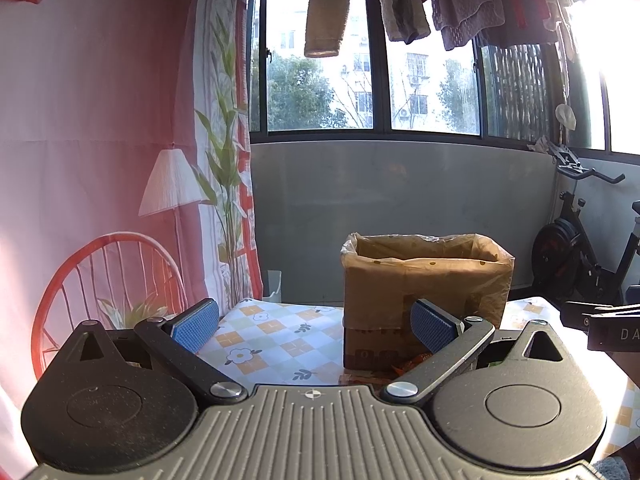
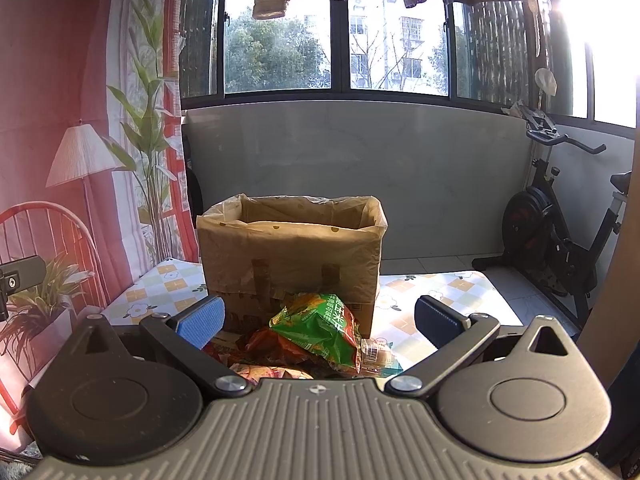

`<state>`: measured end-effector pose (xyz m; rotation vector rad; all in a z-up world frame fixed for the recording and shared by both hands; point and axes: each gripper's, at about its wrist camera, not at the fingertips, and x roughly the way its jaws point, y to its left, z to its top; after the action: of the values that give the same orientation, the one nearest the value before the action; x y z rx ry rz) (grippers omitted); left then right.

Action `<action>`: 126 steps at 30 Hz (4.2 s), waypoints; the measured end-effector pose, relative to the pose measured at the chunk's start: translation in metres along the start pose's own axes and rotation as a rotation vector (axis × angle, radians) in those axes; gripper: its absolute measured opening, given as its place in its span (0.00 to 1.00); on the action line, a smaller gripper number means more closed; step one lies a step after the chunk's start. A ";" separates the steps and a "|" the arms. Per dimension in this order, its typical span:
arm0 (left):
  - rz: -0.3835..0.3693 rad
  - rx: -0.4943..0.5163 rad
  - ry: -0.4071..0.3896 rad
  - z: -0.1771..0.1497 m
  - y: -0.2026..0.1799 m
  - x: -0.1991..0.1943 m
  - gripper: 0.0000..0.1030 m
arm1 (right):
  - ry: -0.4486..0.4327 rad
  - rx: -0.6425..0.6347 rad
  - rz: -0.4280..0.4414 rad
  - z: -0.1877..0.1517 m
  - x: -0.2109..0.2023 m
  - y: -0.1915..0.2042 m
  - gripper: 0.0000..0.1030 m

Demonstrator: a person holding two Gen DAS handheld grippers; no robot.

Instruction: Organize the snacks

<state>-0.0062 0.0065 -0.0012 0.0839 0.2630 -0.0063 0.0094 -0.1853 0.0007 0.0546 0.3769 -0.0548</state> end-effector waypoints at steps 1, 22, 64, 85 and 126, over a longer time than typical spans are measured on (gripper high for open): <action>-0.001 0.000 0.000 0.000 0.000 0.000 1.00 | 0.001 0.001 0.000 0.000 0.000 0.000 1.00; -0.007 0.003 -0.004 0.001 -0.002 -0.001 1.00 | 0.001 0.007 0.002 0.000 0.000 -0.001 1.00; -0.010 -0.053 0.124 -0.043 0.007 0.143 0.91 | -0.137 0.002 0.041 -0.005 0.123 -0.004 1.00; -0.116 -0.047 0.352 -0.110 -0.004 0.190 0.88 | 0.117 0.005 -0.013 -0.086 0.170 -0.025 1.00; -0.063 -0.071 0.534 -0.138 0.018 0.198 0.71 | 0.347 0.010 0.219 -0.110 0.204 0.021 0.99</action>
<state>0.1497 0.0369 -0.1842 0.0047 0.7988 -0.0377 0.1603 -0.1659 -0.1756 0.1154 0.7148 0.1721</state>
